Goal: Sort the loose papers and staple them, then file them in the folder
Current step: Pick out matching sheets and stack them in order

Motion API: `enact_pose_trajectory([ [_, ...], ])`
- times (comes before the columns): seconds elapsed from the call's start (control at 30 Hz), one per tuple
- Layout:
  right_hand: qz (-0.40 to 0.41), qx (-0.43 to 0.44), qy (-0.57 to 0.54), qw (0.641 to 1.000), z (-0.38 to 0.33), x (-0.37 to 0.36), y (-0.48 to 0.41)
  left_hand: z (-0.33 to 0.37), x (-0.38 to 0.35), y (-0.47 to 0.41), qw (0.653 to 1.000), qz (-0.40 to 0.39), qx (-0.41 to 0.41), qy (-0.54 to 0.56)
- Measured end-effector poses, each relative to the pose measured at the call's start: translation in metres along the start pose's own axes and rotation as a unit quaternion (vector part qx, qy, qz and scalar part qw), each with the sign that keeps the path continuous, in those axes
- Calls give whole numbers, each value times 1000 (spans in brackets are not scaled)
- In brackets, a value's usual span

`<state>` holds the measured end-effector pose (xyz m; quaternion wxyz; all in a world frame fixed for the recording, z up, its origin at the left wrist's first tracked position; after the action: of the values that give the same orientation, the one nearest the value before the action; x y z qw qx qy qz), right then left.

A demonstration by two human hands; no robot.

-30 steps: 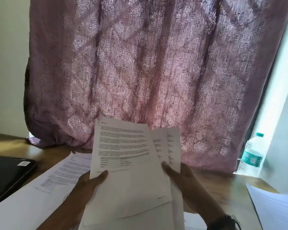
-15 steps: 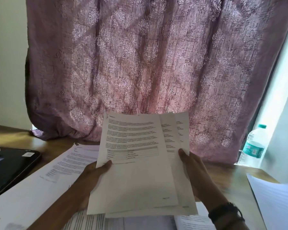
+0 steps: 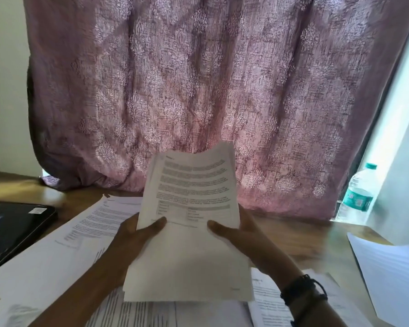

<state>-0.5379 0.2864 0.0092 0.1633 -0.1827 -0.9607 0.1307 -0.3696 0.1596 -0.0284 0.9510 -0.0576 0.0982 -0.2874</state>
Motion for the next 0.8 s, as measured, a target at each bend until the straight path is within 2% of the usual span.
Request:
enact_pose_trajectory([
  [0.1,69,47,65,994,-10,21,0,26,10,6,993,67,-87,-47],
  [0.2,136,115,48,983,-26,34,0,53,13,18,972,118,-170,-109],
  [0.27,157,151,69,974,-32,33,-1,59,16,21,963,140,-195,-125],
  [0.33,158,163,87,970,-28,29,-3,58,21,20,961,151,-199,-122],
  [0.47,140,132,122,974,-6,25,-4,53,18,15,973,107,-185,-91],
  [0.57,96,87,163,978,11,20,-6,45,16,12,979,94,-155,-92],
  [0.63,74,89,183,976,12,15,-8,43,15,12,977,95,-154,-113],
  [0.8,81,100,165,978,1,14,-9,40,19,8,979,100,-151,-88],
])
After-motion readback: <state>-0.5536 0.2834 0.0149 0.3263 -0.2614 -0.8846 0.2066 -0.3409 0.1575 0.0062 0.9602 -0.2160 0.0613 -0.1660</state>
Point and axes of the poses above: each hand's wrist, its own y-axis away from the middle knuckle, its own x-axis out of the back of the hand, z = x × y, the point moved 10 cm from there along -y, towards the middle knuckle, and after that the axes turned 2 degrees about x, right-handed, at the moved point
